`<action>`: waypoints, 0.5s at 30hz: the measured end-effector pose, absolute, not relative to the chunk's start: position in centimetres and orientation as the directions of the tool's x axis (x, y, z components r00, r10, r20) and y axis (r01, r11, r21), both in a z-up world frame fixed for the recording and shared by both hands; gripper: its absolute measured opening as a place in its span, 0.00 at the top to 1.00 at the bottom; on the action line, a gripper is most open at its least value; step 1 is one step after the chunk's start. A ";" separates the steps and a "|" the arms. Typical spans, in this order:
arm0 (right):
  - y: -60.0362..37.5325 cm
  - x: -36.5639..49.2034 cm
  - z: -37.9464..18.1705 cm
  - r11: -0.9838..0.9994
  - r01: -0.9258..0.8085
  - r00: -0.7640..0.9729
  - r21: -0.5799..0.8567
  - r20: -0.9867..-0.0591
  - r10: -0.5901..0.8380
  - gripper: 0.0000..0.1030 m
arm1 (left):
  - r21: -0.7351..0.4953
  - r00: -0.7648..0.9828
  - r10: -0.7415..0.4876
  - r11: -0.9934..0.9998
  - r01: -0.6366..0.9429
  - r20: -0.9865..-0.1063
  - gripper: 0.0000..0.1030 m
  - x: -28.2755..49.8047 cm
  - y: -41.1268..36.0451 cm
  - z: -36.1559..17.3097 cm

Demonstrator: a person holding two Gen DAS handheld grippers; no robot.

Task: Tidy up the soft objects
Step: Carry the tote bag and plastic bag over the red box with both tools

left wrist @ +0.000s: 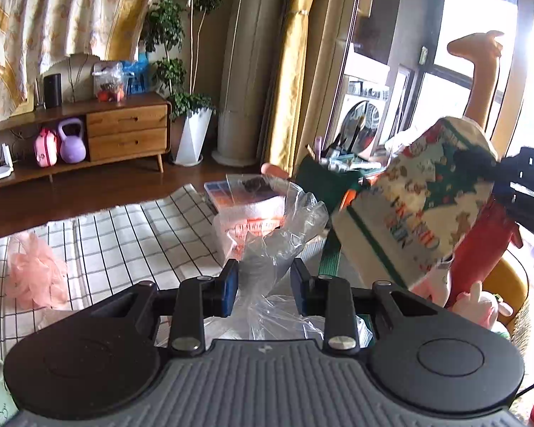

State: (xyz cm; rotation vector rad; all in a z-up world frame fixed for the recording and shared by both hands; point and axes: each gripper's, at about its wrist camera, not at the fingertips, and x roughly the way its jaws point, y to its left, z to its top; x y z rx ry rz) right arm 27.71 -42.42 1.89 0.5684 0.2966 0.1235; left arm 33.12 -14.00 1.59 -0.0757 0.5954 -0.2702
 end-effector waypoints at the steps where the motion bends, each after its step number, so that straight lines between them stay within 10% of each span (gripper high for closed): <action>1: -42.5 27.9 0.7 0.839 -0.021 0.942 0.544 -0.270 0.199 0.86 | -0.145 0.787 -0.268 0.963 0.226 -0.556 0.70 33.6 -14.2 1.0; 15: -41.5 28.8 -9.3 0.833 0.036 0.815 0.553 -0.498 0.296 0.86 | -0.119 0.687 -0.265 0.960 0.254 -0.677 0.70 37.7 -18.0 -5.8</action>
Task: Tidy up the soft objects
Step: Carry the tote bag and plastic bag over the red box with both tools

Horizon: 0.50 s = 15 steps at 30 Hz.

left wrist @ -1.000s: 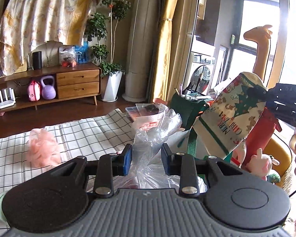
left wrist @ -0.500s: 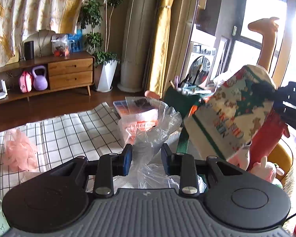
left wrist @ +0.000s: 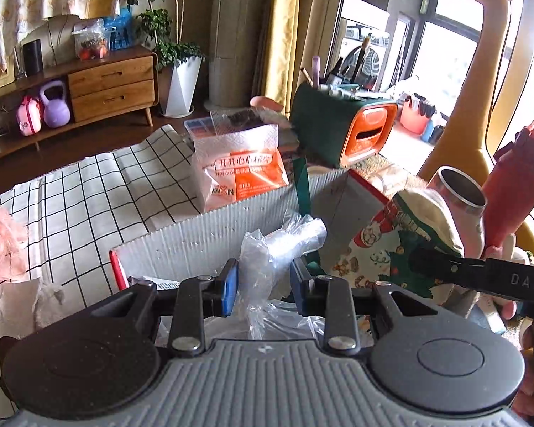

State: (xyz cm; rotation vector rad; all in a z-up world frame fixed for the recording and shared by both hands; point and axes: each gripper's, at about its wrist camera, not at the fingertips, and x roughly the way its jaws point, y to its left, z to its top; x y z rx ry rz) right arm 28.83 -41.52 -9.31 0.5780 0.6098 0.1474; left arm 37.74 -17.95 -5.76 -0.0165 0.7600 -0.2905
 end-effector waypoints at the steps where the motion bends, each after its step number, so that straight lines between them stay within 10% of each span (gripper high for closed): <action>1: -41.5 28.8 -9.4 0.832 0.033 0.813 0.554 -0.499 0.300 0.86 | -0.113 0.683 -0.263 0.960 0.257 -0.681 0.70 38.0 -18.2 -6.2; 15: -43.4 27.9 -9.6 0.843 0.160 0.797 0.513 -0.571 0.196 0.71 | -0.049 0.568 -0.216 0.954 0.295 -0.794 0.70 39.5 -20.1 -11.2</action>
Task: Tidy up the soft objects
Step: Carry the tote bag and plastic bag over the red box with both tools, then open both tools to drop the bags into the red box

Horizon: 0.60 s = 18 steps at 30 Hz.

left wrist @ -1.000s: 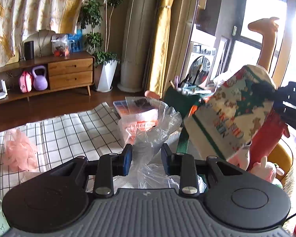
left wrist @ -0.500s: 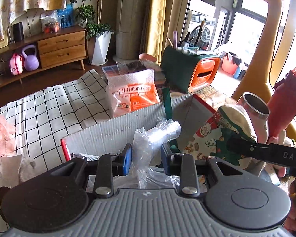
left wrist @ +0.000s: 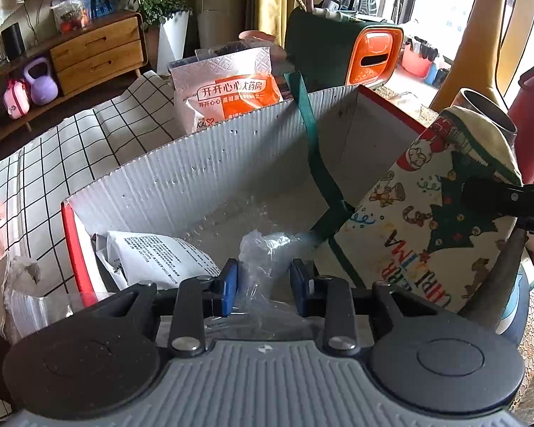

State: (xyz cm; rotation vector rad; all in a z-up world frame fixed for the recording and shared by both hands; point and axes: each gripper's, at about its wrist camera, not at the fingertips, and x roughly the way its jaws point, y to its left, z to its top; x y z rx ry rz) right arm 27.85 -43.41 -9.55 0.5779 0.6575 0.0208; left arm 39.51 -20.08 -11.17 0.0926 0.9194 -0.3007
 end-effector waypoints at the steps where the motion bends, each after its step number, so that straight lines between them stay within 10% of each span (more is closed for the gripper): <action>1: -43.4 27.7 -9.5 0.847 0.167 0.796 0.505 -0.576 0.187 0.68 | -0.044 0.562 -0.212 0.954 0.298 -0.799 0.70 39.5 -20.2 -11.2; 8: -43.0 26.5 -8.7 0.874 0.183 0.803 0.451 -0.582 0.132 0.51 | -0.012 0.572 -0.199 0.949 0.314 -0.796 0.68 38.5 -20.3 -10.6; 13: -42.6 25.4 -8.0 0.884 0.176 0.812 0.433 -0.572 0.119 0.48 | -0.025 0.601 -0.220 0.949 0.315 -0.769 0.32 37.2 -19.9 -9.4; 18: -41.8 24.3 -7.3 0.895 0.141 0.816 0.422 -0.562 0.137 0.40 | -0.029 0.628 -0.233 0.948 0.317 -0.742 0.31 35.7 -19.6 -8.1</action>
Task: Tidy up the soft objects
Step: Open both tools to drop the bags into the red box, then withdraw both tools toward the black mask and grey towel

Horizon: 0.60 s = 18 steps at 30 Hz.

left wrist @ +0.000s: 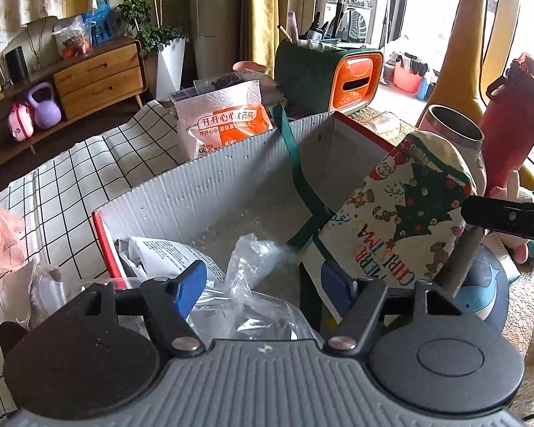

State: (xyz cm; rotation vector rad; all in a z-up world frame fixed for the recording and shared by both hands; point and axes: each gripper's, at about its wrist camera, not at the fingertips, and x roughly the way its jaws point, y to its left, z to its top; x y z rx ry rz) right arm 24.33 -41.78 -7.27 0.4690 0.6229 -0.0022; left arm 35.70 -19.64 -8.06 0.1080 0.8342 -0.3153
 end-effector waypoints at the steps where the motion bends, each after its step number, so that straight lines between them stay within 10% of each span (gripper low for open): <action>1: -41.5 24.1 -7.1 0.899 0.129 0.814 0.419 -0.562 0.145 0.39 | -0.027 0.632 -0.230 0.949 0.314 -0.740 0.31 35.4 -19.5 -7.8; 18: -33.8 20.7 -4.0 0.930 -0.048 0.794 0.365 -0.551 0.257 0.22 | -0.050 0.706 -0.246 0.957 0.286 -0.664 0.31 27.8 -14.4 -3.5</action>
